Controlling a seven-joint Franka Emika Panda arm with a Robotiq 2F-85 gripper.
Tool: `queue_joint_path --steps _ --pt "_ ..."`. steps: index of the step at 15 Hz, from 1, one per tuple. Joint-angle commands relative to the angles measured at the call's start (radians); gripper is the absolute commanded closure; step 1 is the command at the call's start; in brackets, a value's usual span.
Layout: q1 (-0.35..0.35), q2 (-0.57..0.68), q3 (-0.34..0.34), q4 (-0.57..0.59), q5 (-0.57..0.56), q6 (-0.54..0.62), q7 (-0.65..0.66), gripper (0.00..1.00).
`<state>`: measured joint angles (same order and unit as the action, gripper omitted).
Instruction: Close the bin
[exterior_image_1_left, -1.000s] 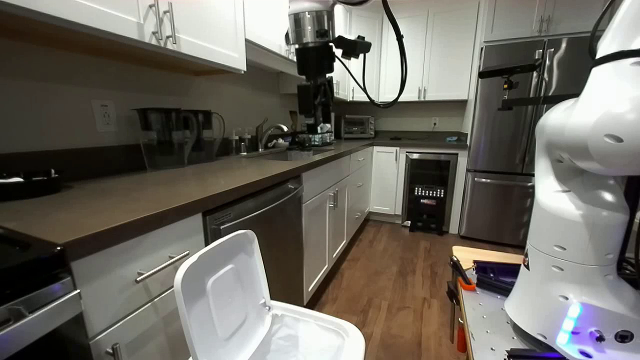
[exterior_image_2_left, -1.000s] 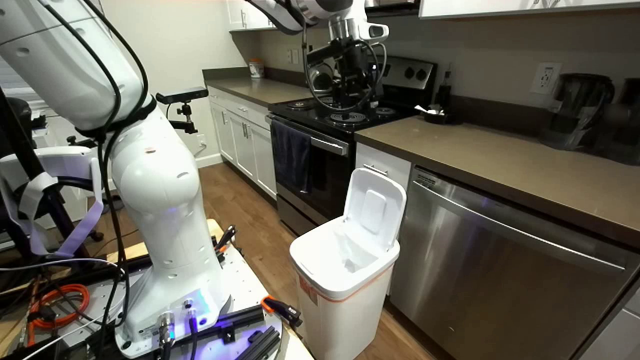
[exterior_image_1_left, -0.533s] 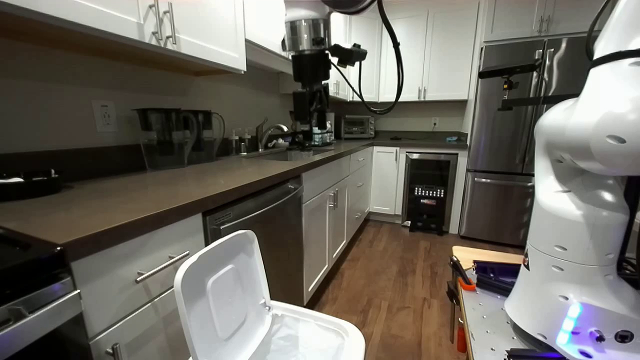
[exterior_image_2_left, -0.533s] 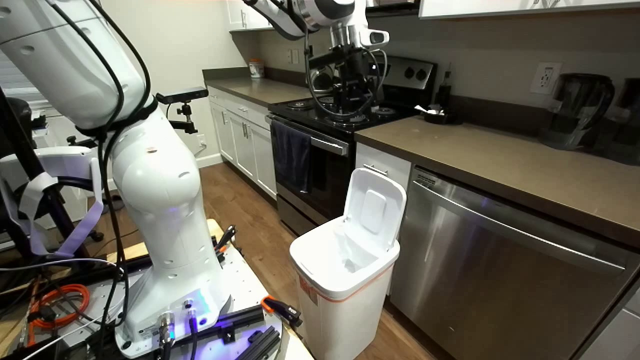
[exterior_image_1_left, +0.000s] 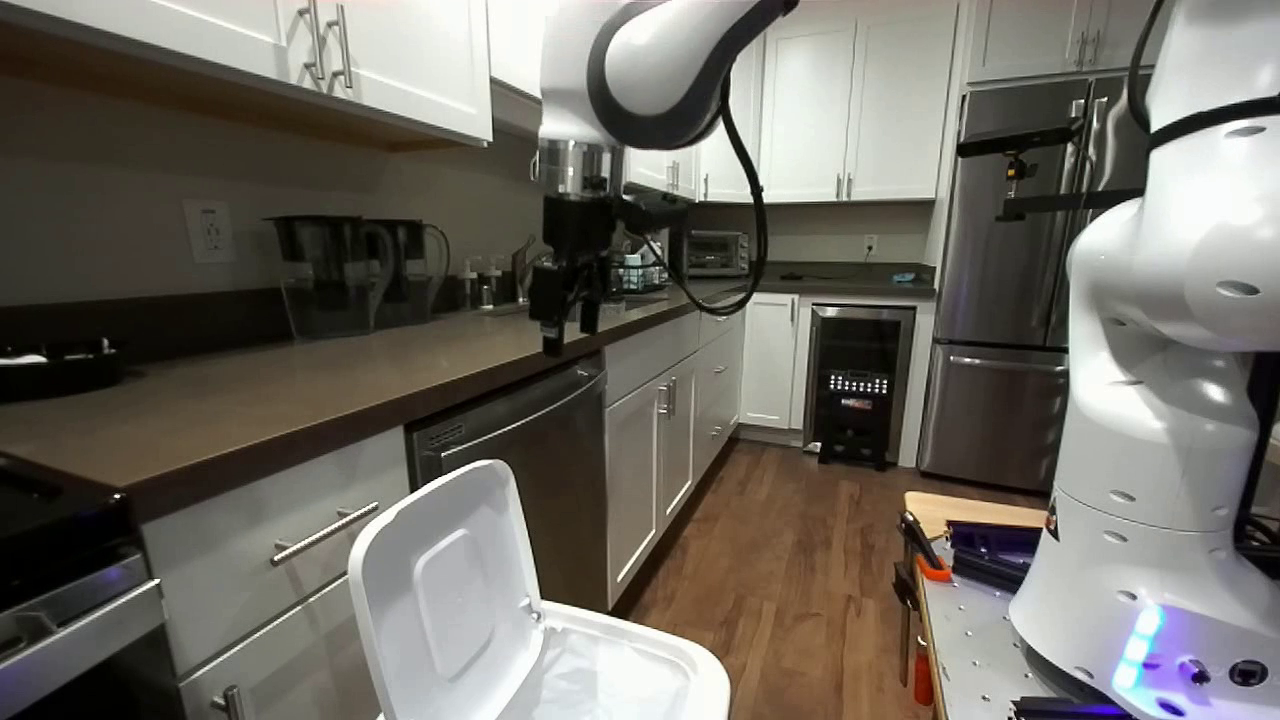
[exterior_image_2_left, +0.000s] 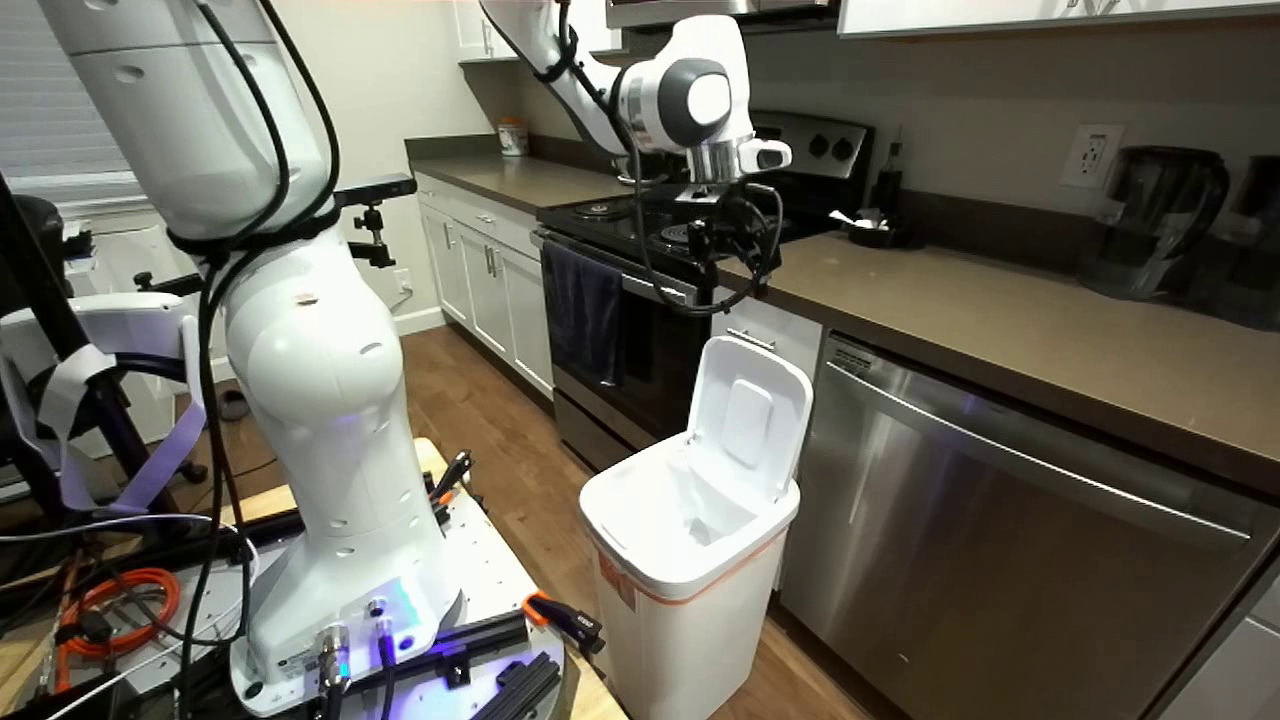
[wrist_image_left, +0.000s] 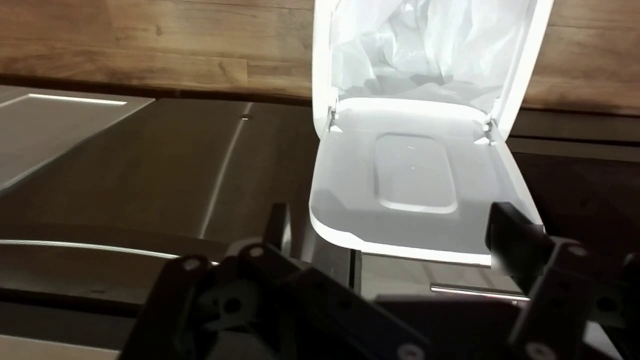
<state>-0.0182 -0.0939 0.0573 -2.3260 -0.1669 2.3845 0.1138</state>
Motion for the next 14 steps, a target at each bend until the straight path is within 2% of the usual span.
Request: queue_joint_path --steps 1,5,10,14 --pt "0.017 0.166 -0.020 0.058 0.103 0.113 -0.068 0.00" --pt "0.023 0.359 0.000 0.183 0.190 0.143 -0.119 0.00" --pt "0.042 0.561 0.018 0.401 0.186 0.106 -0.121 0.00" --pt "0.057 0.649 0.022 0.537 0.179 0.043 -0.116 0.00"
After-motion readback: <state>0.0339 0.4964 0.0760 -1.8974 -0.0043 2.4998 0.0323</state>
